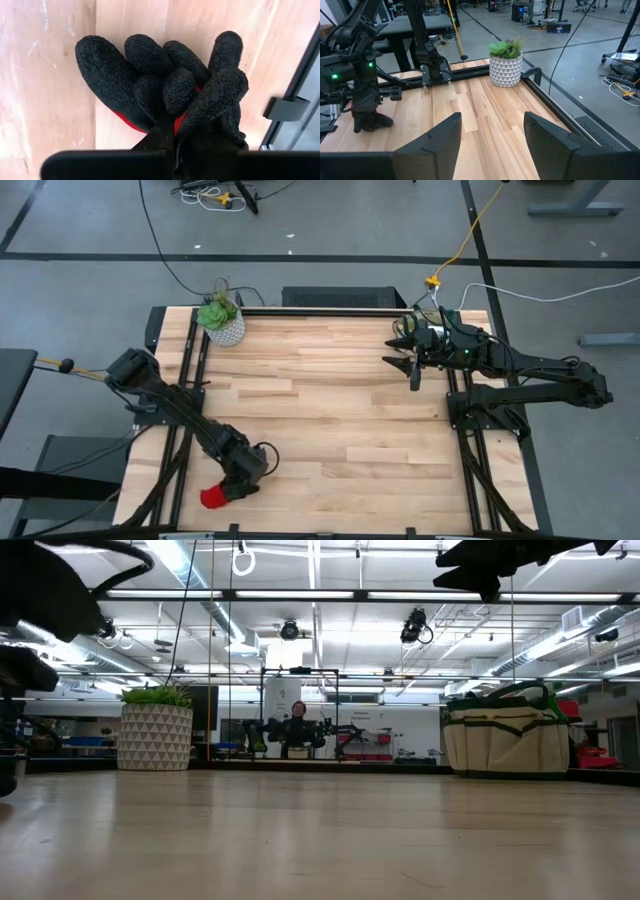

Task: Pick & Place Garden tools in Gardening bag
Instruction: Put the red gloves into the brown gardening bag

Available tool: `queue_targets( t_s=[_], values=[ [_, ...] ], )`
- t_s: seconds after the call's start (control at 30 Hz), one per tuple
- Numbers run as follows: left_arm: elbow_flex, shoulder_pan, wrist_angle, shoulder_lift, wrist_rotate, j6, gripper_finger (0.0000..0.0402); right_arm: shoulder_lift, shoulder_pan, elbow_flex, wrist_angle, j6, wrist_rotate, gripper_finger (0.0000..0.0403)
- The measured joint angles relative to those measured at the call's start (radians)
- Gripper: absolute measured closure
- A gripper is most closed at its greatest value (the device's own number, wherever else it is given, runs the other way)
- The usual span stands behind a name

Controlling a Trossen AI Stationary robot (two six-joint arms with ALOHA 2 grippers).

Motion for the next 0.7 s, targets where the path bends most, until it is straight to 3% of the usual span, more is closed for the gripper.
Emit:
queue_targets(
  t_s=[0.27, 0.7],
  values=[
    [0.080, 0.020, -0.041, -0.042, -0.010, 0.020, 0.0387, 0.000, 0.000, 0.000, 0.003, 0.000, 0.000, 0.0187],
    [0.344, 0.126, -0.187, -0.050, -0.081, 0.166, 0.0388, 0.000, 0.000, 0.000, 0.025, 0.000, 0.000, 0.0187]
  ],
)
